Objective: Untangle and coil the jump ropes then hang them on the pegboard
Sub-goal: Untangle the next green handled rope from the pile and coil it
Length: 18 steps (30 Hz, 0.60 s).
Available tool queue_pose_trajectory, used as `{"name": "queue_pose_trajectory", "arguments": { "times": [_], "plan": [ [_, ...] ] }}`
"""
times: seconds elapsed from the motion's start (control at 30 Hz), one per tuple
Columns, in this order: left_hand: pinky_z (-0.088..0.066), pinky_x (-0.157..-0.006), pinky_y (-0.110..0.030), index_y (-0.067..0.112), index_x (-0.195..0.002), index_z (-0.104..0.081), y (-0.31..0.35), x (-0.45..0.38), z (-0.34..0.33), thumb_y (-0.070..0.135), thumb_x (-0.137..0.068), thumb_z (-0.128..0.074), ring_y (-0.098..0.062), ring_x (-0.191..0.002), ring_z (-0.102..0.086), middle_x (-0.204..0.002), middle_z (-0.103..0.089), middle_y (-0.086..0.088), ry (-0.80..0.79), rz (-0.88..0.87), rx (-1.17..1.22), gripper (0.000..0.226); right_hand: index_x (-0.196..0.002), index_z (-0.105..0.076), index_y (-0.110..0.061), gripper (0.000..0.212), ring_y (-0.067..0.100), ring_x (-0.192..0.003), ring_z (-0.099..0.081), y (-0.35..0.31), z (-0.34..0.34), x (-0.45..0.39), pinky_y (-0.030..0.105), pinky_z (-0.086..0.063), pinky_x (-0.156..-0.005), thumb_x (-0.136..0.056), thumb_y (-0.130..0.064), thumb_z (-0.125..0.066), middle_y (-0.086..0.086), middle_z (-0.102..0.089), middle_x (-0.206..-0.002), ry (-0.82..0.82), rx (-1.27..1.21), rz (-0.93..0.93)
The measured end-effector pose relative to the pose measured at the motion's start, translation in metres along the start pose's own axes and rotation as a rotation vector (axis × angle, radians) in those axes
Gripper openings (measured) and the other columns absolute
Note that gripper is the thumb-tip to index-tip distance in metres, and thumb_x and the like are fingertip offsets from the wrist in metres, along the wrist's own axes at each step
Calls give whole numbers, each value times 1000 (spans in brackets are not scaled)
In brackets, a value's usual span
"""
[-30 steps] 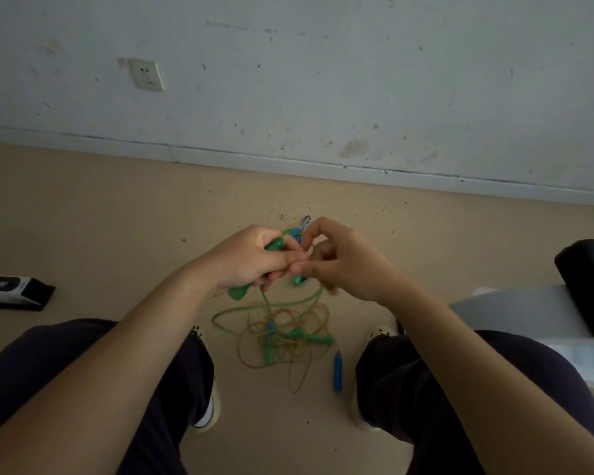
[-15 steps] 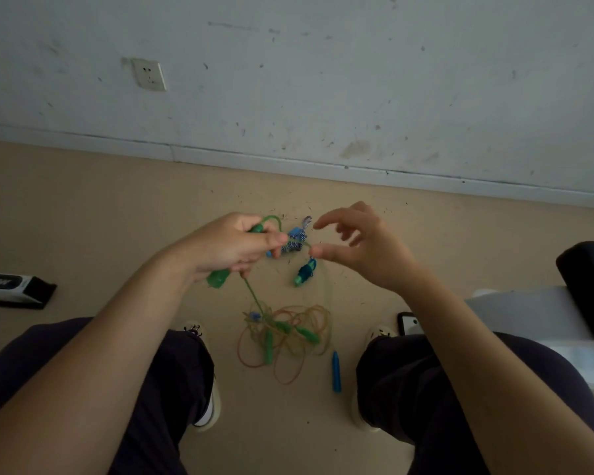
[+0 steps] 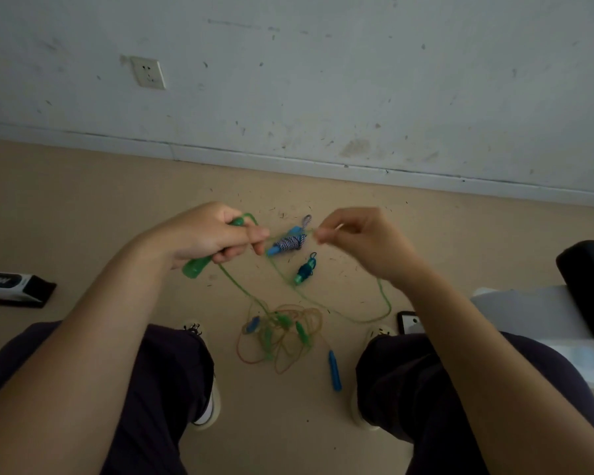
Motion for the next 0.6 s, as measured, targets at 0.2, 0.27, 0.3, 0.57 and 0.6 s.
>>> {"name": "queue_pose_trajectory", "arguments": {
  "times": [0.2, 0.27, 0.3, 0.57, 0.6],
  "plan": [
    [-34, -46, -18, 22, -76, -76, 5, 9, 25, 52, -74, -72, -9, -45, -34, -53, -41, 6, 139, -66, 104, 30, -80, -71, -29, 14, 3, -51, -50, 19, 66, 8, 20, -45, -55, -91, -35, -66, -10, -59, -57, 321, -63, -49],
    [-31, -45, -17, 22, -77, -76, 9, 7, 15, 48, -78, -70, -8, -44, -32, -52, -39, 7, 112, -84, 140, 26, -100, -71, -30, 19, -2, -81, -65, 22, 48, 6, 22, -53, -79, -88, -44, -67, -10, -71, -88, 190, 51, -77],
    [-31, -44, -17, 21, -79, -75, 11, 5, 6, 47, -80, -69, -8, -44, -31, -52, -39, 7, 84, -89, 149, 27, -116, -67, -30, 38, -3, -99, -63, 20, 39, 7, 22, -50, -91, -83, -50, -68, -12, -70, -107, 142, 102, -82],
    [-36, -40, -19, 24, -81, -76, 22, -10, -47, 54, -76, -70, -11, -40, -42, -52, -54, 1, 6, -104, 137, 31, -118, -49, -25, 50, 9, -57, -51, -10, -52, 13, 41, -50, -59, -79, -40, -76, -6, -57, -63, -178, -43, 22],
    [-37, -41, -19, 23, -83, -76, 21, -9, -43, 55, -76, -70, -10, -41, -44, -54, -56, 1, 14, -98, 116, 33, -115, -48, -26, 43, 5, -49, -43, -8, -54, 12, 31, -44, -50, -82, -36, -75, -8, -52, -55, -176, -20, 7]
  ]
}}
Point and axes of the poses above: each hand's wrist, its own x-axis away from the middle knuckle, its own z-axis out of the back of the hand, y = z × x, the point moved 10 cm from there along -x, towards the middle knuckle
